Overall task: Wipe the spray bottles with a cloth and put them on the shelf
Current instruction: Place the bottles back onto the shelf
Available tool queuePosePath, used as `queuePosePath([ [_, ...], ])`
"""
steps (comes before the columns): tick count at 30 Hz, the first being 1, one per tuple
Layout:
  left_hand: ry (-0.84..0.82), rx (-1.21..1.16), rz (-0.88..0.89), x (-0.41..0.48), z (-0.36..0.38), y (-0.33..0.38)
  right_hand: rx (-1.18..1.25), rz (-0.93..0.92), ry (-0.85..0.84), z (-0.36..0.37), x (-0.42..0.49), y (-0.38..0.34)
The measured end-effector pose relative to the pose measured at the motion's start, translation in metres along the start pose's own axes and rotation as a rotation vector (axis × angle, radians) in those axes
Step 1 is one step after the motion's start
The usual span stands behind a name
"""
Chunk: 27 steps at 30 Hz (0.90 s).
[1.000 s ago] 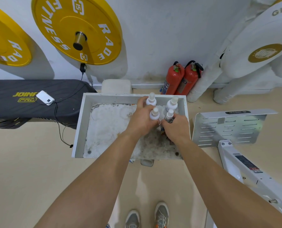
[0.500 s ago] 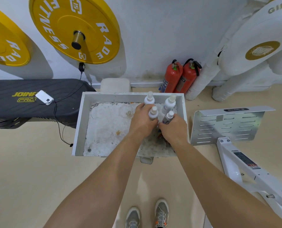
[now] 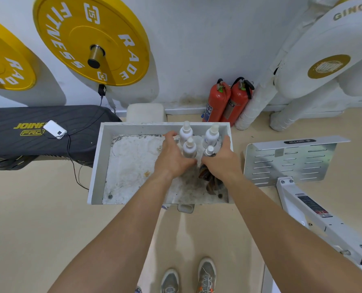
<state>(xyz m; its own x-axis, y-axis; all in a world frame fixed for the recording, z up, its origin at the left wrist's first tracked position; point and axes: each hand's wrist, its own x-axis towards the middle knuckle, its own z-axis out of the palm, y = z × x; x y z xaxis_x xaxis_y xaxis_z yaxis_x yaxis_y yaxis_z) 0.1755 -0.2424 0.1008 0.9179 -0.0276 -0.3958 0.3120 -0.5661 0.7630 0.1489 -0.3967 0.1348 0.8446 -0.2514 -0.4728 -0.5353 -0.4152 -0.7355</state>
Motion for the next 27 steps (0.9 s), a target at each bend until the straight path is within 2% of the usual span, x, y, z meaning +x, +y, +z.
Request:
queuePosePath([
  [4, -0.144, 0.08, -0.02, 0.014, -0.002, 0.003, -0.094, 0.011, -0.086, -0.003, 0.017, 0.003],
  [7, -0.135, 0.053, -0.002, 0.015, 0.004, 0.008, -0.235, -0.061, -0.093, -0.002, 0.024, 0.002],
  [12, -0.08, 0.078, 0.064, 0.019, 0.013, 0.011, -0.199, -0.087, -0.041, -0.001, 0.035, 0.007],
  [19, -0.09, 0.021, 0.043, 0.018, 0.032, 0.023, -0.235, -0.15, -0.002, 0.001, 0.029, 0.018],
  [27, -0.073, 0.081, 0.01, 0.02, 0.05, 0.034, -0.311, -0.171, 0.11, 0.005, 0.031, 0.023],
])
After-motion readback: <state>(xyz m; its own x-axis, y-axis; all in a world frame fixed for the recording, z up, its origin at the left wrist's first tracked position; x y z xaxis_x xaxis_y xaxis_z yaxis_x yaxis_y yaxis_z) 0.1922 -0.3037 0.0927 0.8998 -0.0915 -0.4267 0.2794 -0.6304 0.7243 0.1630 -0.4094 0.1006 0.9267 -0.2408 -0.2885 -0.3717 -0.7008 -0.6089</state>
